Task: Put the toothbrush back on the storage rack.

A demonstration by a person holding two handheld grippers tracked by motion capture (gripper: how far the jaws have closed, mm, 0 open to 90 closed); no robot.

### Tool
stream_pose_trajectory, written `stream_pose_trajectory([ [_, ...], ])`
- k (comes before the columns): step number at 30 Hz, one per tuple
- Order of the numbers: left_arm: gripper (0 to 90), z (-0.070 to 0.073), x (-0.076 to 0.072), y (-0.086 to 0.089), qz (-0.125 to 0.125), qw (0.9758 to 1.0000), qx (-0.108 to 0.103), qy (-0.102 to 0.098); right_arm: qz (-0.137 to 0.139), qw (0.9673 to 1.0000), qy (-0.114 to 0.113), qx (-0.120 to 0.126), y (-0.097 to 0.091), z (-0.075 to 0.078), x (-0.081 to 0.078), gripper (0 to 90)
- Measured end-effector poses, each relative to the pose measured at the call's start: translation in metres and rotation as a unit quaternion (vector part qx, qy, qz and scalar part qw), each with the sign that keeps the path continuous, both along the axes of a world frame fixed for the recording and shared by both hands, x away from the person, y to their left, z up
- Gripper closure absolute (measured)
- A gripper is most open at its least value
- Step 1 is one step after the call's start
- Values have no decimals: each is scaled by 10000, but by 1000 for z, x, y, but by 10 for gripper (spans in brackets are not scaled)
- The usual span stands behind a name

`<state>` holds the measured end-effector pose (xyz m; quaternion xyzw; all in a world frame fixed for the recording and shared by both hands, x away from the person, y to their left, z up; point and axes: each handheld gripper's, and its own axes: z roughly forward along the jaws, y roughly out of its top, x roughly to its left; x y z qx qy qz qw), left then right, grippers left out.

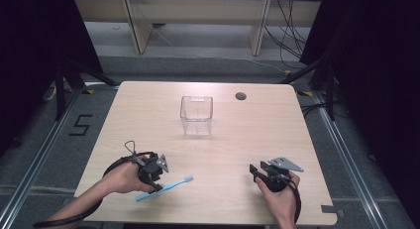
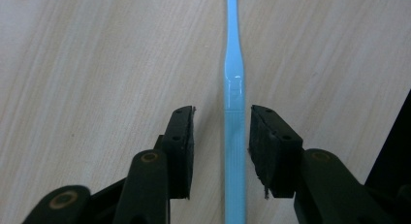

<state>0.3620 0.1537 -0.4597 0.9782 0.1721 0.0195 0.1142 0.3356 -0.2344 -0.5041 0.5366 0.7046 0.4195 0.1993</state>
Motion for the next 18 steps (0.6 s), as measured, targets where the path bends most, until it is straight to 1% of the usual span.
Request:
stream_pose_trajectory([
  [1, 623, 0, 0, -2, -54, 10000, 61, 44, 29, 10000, 0, 12, 0, 0, 0, 526],
  [2, 629, 0, 0, -2, -54, 10000, 61, 44, 29, 10000, 0, 12, 0, 0, 0, 526],
  [3, 632, 0, 1, -5, -128, 9997, 184, 95, -19, 10000, 38, -89, 0, 0, -1, 525],
  [4, 632, 0, 1, -5, -128, 9997, 184, 95, -19, 10000, 38, -89, 0, 0, -1, 525],
  [5, 633, 0, 3, -8, -187, 9992, 328, 114, 56, 9999, 41, 107, 3, -2, 1, 525],
  [6, 634, 0, 3, -8, -187, 9992, 328, 114, 56, 9999, 41, 107, 3, -2, 1, 525],
  [7, 634, 0, 4, -10, -202, 9988, 421, 129, 30, 9999, 90, 124, 3, -2, 0, 524],
  [8, 638, -1, 5, -12, -214, 9983, 522, 150, 72, 9999, 76, 93, 3, -2, 0, 524],
  [9, 641, -1, 5, -12, -214, 9983, 522, 150, 72, 9999, 76, 93, 3, -2, 0, 524],
  [11, 644, -2, 6, -14, -232, 9977, 613, 143, 75, 9999, 86, 76, 2, -1, 0, 523],
  [12, 646, -2, 6, -15, -243, 9974, 658, 157, 96, 9998, 74, 135, 3, -2, 0, 523],
  [13, 654, -4, 6, -18, -250, 9970, 705, 214, 101, 9998, 70, 136, 3, -1, 1, 523],
  [14, 655, -4, 6, -18, -250, 9970, 705, 214, 101, 9998, 70, 136, 3, -1, 1, 523],
  [15, 655, -6, 5, -19, -273, 9963, 768, 281, 101, 9998, 74, 137, 3, -2, 1, 523],
  [16, 658, -7, 5, -20, -266, 9962, 772, 293, 99, 9999, 56, 99, 3, -2, 1, 523],
  [17, 665, -8, 6, -22, -270, 9957, 820, 335, 88, 9999, 104, 61, 3, -1, 0, 523],
  [18, 668, -8, 6, -22, -270, 9957, 820, 335, 88, 9999, 104, 61, 3, -1, 0, 523],
])
